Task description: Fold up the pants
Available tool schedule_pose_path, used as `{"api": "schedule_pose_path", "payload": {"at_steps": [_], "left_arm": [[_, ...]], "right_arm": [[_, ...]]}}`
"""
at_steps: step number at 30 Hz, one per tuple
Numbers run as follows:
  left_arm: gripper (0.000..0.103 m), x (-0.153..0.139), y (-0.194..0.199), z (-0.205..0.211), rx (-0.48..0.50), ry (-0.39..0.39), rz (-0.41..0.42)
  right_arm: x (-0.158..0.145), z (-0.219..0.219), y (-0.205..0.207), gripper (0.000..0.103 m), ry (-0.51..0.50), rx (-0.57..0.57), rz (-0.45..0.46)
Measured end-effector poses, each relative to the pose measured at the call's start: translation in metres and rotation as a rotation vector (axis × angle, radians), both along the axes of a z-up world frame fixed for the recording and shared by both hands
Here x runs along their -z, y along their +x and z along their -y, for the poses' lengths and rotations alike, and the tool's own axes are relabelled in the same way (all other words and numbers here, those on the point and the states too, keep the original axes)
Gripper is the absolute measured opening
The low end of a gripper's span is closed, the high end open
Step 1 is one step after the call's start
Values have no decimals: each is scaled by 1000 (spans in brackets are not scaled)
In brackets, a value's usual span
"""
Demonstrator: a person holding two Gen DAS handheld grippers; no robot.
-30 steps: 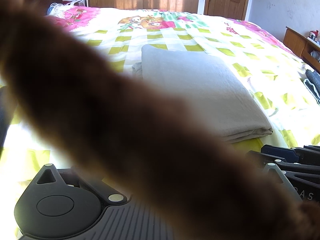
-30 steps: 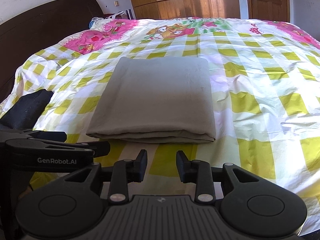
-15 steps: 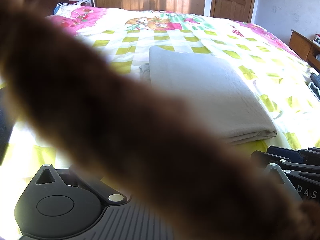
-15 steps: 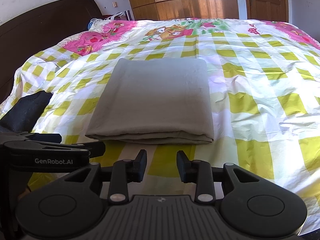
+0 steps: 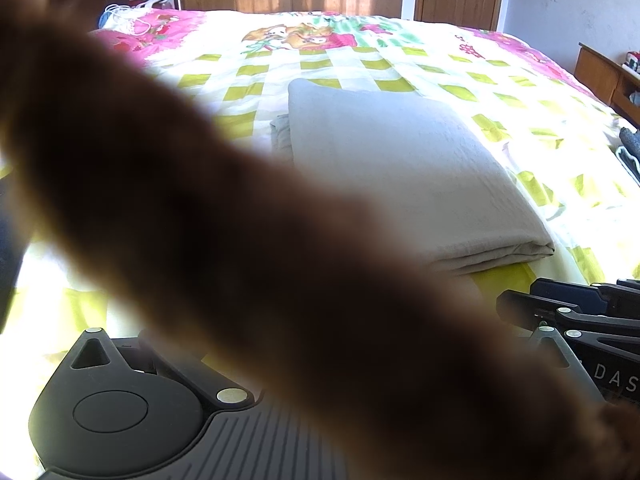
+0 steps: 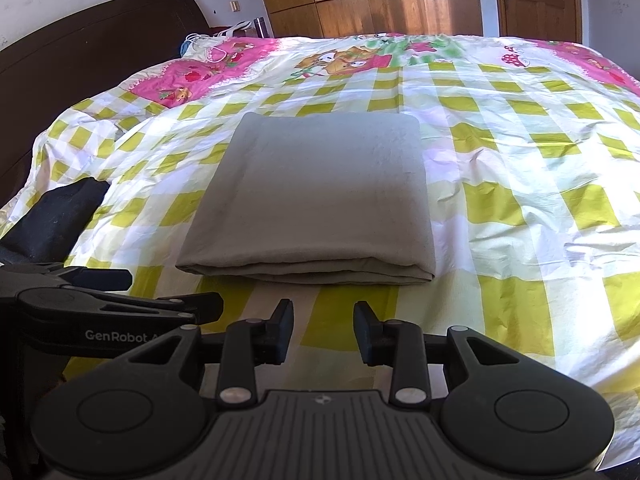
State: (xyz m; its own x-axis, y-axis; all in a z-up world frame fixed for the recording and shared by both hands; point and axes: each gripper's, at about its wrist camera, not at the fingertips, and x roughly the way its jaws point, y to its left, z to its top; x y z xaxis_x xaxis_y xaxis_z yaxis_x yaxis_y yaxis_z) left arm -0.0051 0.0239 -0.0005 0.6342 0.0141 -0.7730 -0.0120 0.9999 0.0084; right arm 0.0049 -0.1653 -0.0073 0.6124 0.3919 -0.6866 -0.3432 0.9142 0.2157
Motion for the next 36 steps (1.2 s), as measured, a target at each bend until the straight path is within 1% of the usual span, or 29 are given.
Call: {"api": "schedule_pose_path", "payload": {"at_steps": [36], "left_arm": [[103,2,0,1,6,-3,-27]], "right_arm": [[4,-1,0,47,-1,-4,-8]]}}
